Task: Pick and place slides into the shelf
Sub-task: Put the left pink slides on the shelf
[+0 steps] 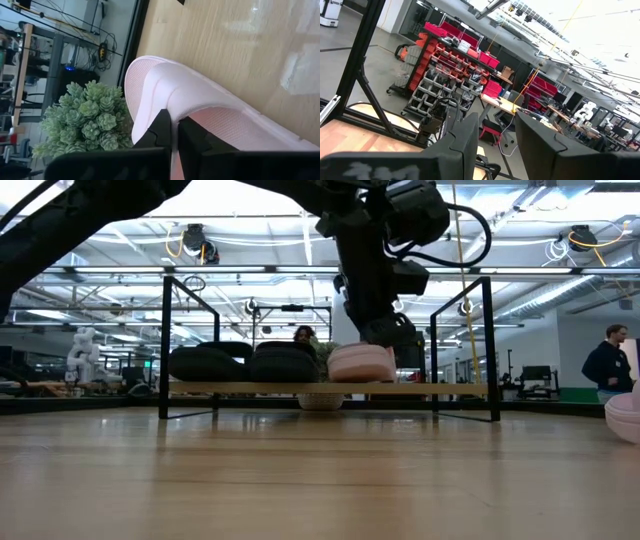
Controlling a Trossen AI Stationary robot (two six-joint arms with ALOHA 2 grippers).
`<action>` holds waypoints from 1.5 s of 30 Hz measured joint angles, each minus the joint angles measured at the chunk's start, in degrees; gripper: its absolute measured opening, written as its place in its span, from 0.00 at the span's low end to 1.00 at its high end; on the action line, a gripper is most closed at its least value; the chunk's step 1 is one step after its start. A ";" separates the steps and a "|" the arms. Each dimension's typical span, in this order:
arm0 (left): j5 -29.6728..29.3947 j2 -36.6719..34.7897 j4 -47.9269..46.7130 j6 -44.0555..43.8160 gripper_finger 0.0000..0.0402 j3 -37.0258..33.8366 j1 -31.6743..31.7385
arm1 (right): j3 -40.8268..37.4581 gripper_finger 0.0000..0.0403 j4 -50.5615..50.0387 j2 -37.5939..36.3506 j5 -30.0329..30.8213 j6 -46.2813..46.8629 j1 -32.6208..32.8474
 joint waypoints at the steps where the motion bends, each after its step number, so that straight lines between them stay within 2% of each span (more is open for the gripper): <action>1: -0.02 0.00 -0.04 0.01 0.01 0.00 -0.08 | 0.00 0.30 0.01 0.00 0.00 0.00 0.01; 19: -4.26 0.00 -4.38 -1.12 0.01 0.72 -1.23 | 0.00 0.30 0.09 0.13 -0.13 0.00 -0.01; 34: -4.12 0.00 -8.67 -3.01 0.00 1.22 -1.38 | 0.00 0.30 0.09 0.76 -0.15 0.00 0.01; 45: 0.04 0.00 -10.64 -3.52 0.00 1.22 -0.83 | 0.00 0.30 0.10 0.76 -0.15 0.00 0.00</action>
